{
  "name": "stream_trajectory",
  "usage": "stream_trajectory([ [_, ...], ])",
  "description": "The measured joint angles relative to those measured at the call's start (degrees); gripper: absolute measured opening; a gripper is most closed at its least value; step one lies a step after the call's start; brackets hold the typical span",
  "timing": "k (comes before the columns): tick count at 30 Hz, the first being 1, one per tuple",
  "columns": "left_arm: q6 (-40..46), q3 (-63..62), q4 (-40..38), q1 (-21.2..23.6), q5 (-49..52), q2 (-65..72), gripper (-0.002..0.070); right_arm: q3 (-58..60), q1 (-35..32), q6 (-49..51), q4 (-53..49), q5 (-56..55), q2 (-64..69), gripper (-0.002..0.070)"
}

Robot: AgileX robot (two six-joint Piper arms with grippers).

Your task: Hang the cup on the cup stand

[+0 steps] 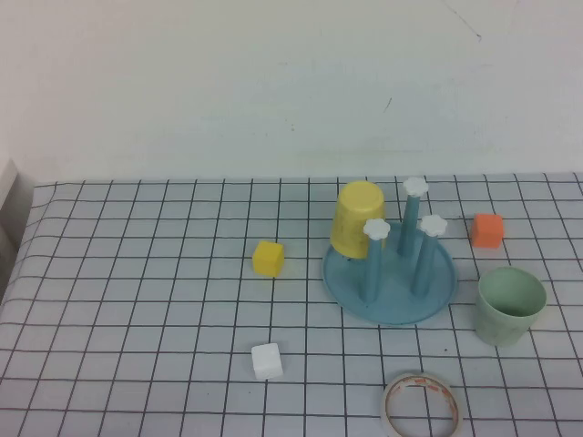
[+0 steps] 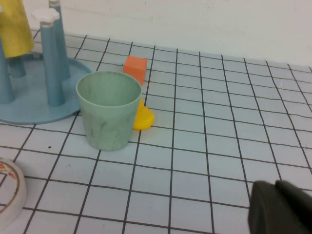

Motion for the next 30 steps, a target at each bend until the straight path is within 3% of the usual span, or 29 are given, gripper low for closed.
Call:
stream_trajectory([
  [15, 0.0, 0.0, 0.4, -0.3, 0.0, 0.0, 0.0, 0.0, 0.0, 0.0, -0.1, 0.0, 0.0, -0.0001],
  [30, -10.7, 0.0, 2.5, -0.7, 0.0, 0.0, 0.0, 0.0, 0.0, 0.0, -0.1, 0.0, 0.0, -0.0001],
])
